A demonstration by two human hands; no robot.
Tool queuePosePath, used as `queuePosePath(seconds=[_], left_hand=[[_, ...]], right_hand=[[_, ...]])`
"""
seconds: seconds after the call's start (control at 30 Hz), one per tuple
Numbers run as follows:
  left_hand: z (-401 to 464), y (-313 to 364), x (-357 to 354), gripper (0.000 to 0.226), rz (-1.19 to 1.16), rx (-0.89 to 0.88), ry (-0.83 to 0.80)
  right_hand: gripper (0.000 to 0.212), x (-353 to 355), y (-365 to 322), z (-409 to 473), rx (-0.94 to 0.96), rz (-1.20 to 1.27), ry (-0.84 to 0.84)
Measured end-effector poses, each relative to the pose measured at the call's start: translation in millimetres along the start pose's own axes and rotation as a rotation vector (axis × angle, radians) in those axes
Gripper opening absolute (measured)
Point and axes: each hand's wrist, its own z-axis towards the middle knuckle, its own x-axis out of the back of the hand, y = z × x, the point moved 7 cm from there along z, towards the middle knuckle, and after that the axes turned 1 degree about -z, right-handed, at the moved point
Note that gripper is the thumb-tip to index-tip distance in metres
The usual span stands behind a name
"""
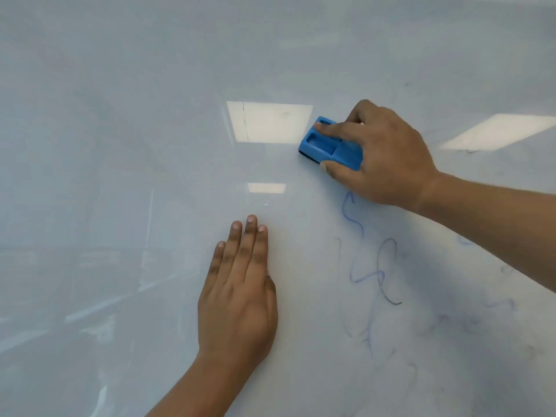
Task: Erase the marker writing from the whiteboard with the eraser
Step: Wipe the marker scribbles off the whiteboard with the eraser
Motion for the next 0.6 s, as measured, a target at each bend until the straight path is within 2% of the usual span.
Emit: queuePosePath(seconds=[0.03, 0.1, 0.23, 0.3, 0.33, 0.43, 0.5, 0.53, 0.6], left_hand=[[3, 4, -3, 0.06, 0.014, -0.002, -0.005], [4, 4, -6, 0.059, 0.028, 0.005, -0.01], [3, 2, -5, 0.058, 0.025, -0.013, -0.001], [2, 4, -5, 0.058, 0.031, -0.02, -0.009], [3, 4, -5, 0.058, 0.033, -0.02, -0.009], [2, 2, -7, 0.058, 0.049, -0.013, -0.001], [2, 2, -7, 0.058, 0.047, -0.011, 0.007], [2, 3, -7, 0.058, 0.044, -0.014, 0.014], [1, 3, -6, 0.057, 0.046, -0.018, 0.022]], right_hand=[[0.05, -1, 3, 6, -0.039, 0.027, 0.019], [0.05, -4, -10, -11, 0.01, 0.095, 0.026], [0.054, -16, -72, -123, 0.429, 0.234, -0.264], [0.051, -15, -73, -154, 0.533, 0.207, -0.334], [0.051, -13, -60, -146, 0.488, 0.189, -0.297], [0.046, 5, 6, -78, 0.044, 0.12, -0.029], [0.045, 10, 33, -53, -0.132, 0.096, 0.051], [0.046, 9, 31, -56, -0.131, 0.098, 0.054], [0.049, 2, 6, -84, -0.005, 0.142, -0.043]])
